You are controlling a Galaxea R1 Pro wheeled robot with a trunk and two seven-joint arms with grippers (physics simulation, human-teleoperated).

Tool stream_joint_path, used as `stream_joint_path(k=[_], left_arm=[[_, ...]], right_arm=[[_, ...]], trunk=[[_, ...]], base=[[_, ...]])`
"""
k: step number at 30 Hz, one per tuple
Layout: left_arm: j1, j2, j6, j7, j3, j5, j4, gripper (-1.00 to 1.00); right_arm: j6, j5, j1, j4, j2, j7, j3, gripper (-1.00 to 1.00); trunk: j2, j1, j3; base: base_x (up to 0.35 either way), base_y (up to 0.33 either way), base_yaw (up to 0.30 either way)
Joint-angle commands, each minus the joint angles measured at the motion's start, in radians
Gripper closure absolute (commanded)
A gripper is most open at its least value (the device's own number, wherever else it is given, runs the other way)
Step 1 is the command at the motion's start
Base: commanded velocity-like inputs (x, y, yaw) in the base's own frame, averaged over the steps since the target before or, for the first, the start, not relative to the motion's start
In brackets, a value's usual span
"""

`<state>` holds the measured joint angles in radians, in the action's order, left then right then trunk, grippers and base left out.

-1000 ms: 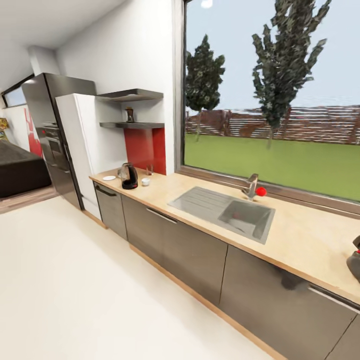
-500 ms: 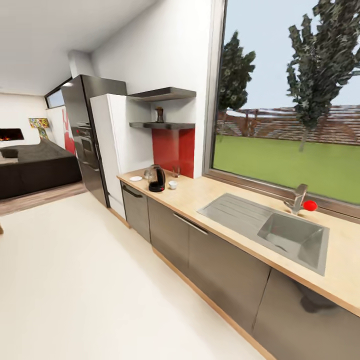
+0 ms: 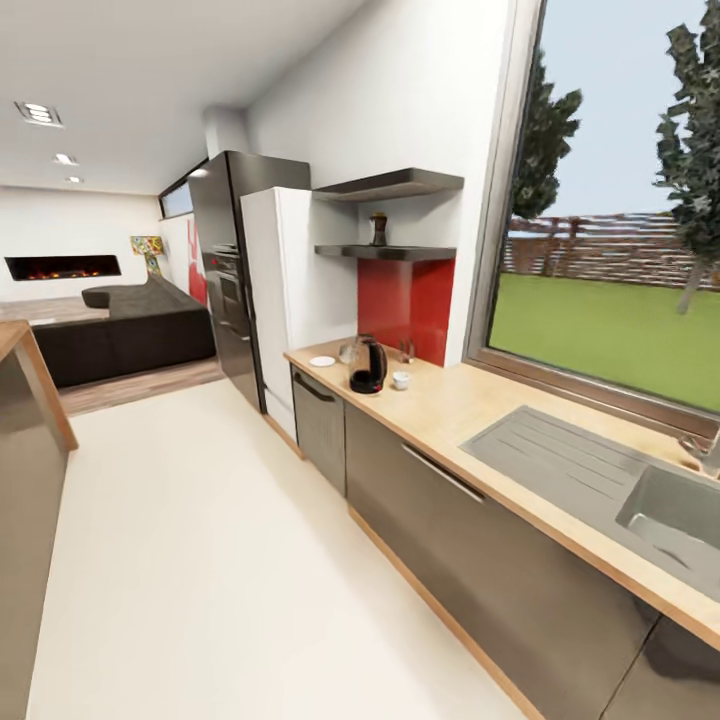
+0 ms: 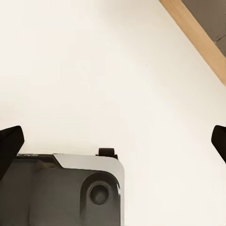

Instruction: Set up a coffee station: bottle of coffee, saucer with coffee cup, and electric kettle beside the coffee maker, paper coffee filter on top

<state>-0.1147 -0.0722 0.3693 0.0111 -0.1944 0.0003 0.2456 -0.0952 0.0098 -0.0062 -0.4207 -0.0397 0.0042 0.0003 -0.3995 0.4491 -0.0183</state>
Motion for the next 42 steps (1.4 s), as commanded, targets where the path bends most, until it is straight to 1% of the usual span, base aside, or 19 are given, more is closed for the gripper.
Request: stream_joint_path(k=[1, 13, 26, 31, 37, 42], left_arm=[[-0.001, 0.0, 0.004, 0.001, -0.002, -0.001, -0.002, -1.0], [0.0, 0.0, 0.005, 0.001, -0.002, -0.004, -0.002, -1.0], [0.0, 0.0, 0.003, 0.001, -0.002, -0.005, -0.002, -1.0], [0.0, 0.0, 0.003, 0.001, -0.002, -0.005, -0.002, -1.0], [0.0, 0.0, 0.003, 0.001, -0.002, -0.005, -0.002, -1.0], [0.0, 0.0, 0.003, 0.001, -0.002, -0.005, -0.002, -1.0]], right_arm=[[-0.003, 0.001, 0.0, 0.0, 0.0, 0.0, 0.0, -1.0], [-0.003, 0.001, 0.0, 0.0, 0.0, 0.0, 0.001, -1.0], [-0.001, 0.003, 0.0, 0.0, -0.003, 0.001, 0.001, -1.0], [-0.003, 0.003, 0.0, 0.0, -0.026, 0.0, 0.001, -1.0], [-0.002, 0.003, 0.0, 0.0, -0.028, 0.0, 0.001, -1.0], [-0.002, 0.003, 0.0, 0.0, -0.028, 0.0, 0.001, -1.0]], trunk=[[0.0, 0.001, 0.0], [0.0, 0.001, 0.0], [0.0, 0.001, 0.0], [0.0, 0.001, 0.0], [0.0, 0.001, 0.0], [0.0, 0.001, 0.0]], base=[[0.316, 0.135, 0.277], [0.317, 0.142, 0.26], [0.334, 0.014, 0.017], [0.336, 0.0, 0.0], [0.336, 0.013, 0.0], [0.321, 0.16, 0.0]])
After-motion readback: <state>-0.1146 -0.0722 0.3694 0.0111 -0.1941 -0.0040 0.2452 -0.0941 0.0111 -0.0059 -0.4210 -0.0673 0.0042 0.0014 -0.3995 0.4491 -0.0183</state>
